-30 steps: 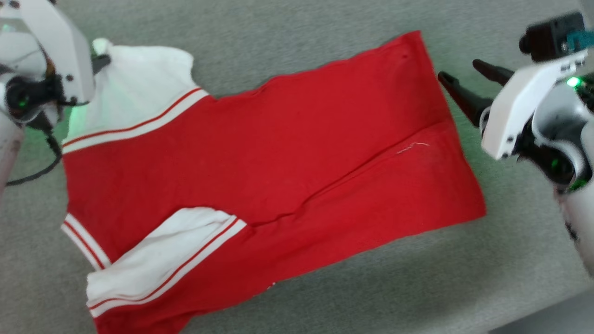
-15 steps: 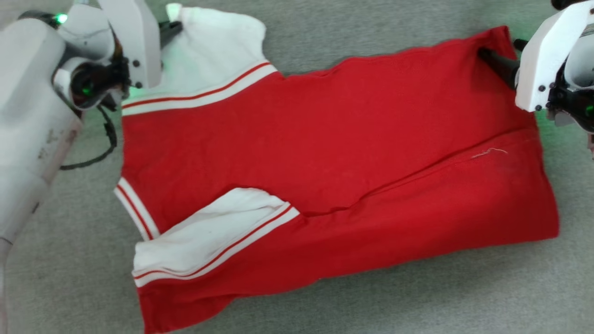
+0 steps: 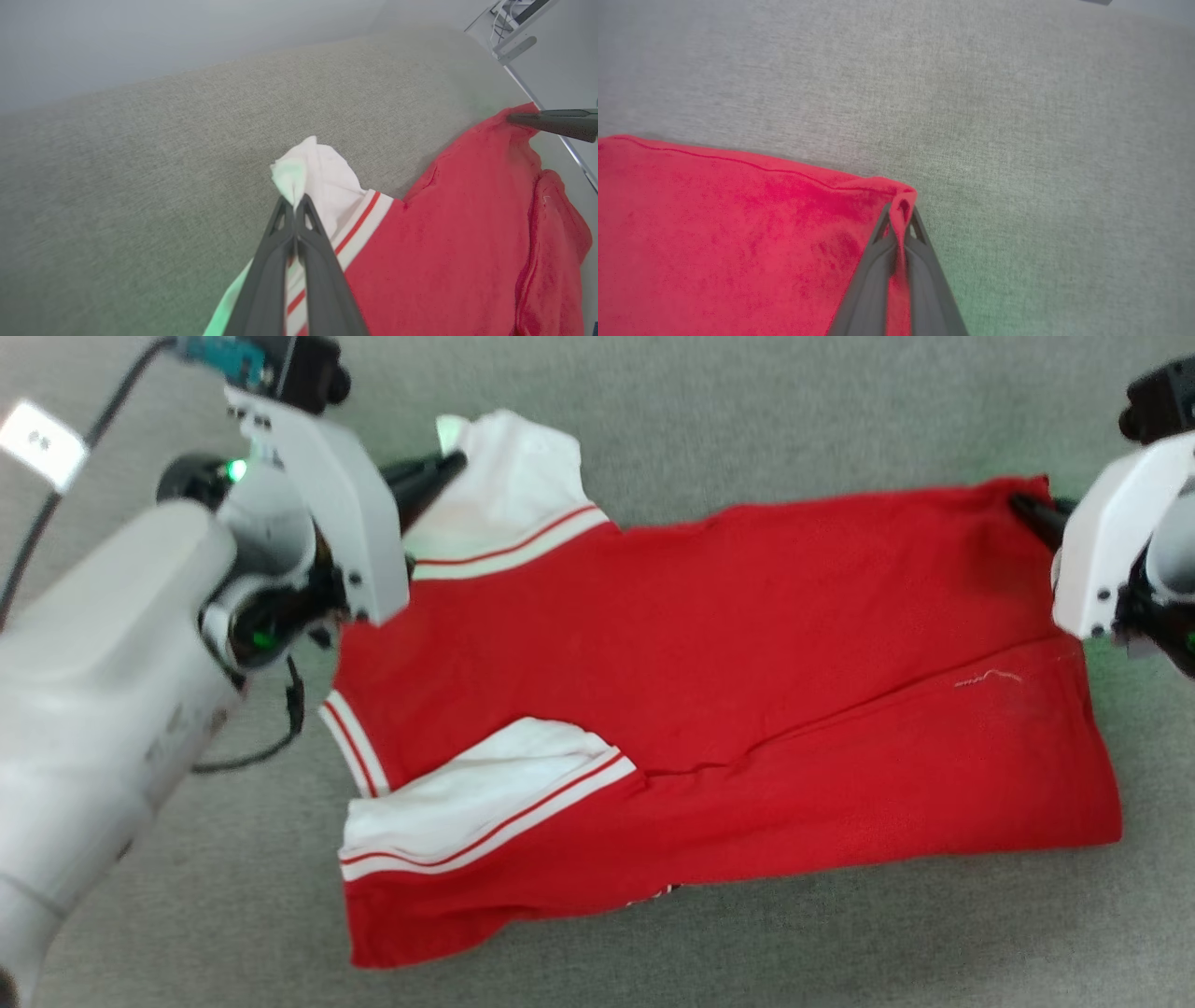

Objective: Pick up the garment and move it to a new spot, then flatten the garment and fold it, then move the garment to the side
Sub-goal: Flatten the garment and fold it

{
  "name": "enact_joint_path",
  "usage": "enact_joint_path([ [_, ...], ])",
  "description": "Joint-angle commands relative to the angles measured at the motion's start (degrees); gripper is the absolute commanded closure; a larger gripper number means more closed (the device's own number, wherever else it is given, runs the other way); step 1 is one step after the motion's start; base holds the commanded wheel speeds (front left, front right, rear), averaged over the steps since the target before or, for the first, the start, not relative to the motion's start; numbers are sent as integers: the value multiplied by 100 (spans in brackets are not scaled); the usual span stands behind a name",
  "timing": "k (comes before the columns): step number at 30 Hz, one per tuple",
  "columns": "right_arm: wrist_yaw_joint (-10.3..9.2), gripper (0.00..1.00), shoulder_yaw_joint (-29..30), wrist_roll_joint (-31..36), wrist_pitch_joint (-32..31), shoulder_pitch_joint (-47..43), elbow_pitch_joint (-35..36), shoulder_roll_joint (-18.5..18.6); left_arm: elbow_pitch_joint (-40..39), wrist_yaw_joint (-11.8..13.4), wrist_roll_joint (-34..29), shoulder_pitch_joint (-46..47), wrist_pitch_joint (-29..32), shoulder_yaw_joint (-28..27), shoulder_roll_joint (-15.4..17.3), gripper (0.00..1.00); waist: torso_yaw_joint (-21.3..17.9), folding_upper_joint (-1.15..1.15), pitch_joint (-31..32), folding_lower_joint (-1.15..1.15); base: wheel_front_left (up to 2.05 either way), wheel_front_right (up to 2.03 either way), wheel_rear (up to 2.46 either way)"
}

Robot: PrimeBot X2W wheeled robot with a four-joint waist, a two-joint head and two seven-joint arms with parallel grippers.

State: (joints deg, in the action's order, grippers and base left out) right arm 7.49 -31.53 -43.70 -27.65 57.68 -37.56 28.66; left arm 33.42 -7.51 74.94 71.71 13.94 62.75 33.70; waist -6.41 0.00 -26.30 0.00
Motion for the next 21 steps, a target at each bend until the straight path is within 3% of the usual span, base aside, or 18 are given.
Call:
enact_joint_path([
  [1,0,100,-79,-160,65,-250,184,167,-249,6,77,-242,-194,51,139,100,253,0,633,0,0,0,0],
  [7,0,100,-119,-546,124,-1030,951,817,-1205,6,278,-968,-821,94,800,100,390,0,1125,0,0,0,0],
  [13,-1,100,303,-841,231,-2118,1735,1406,-2303,120,480,-1902,-1438,64,1391,100,539,0,1198,0,0,0,0],
  [17,-1,100,722,-892,349,-2917,2117,1578,-3021,236,550,-2507,-1734,179,1635,100,629,0,1151,0,0,0,0],
  [21,-1,100,1120,-818,431,-3509,2323,1436,-3447,403,618,-3041,-1944,326,1774,100,633,0,1090,0,0,0,0],
])
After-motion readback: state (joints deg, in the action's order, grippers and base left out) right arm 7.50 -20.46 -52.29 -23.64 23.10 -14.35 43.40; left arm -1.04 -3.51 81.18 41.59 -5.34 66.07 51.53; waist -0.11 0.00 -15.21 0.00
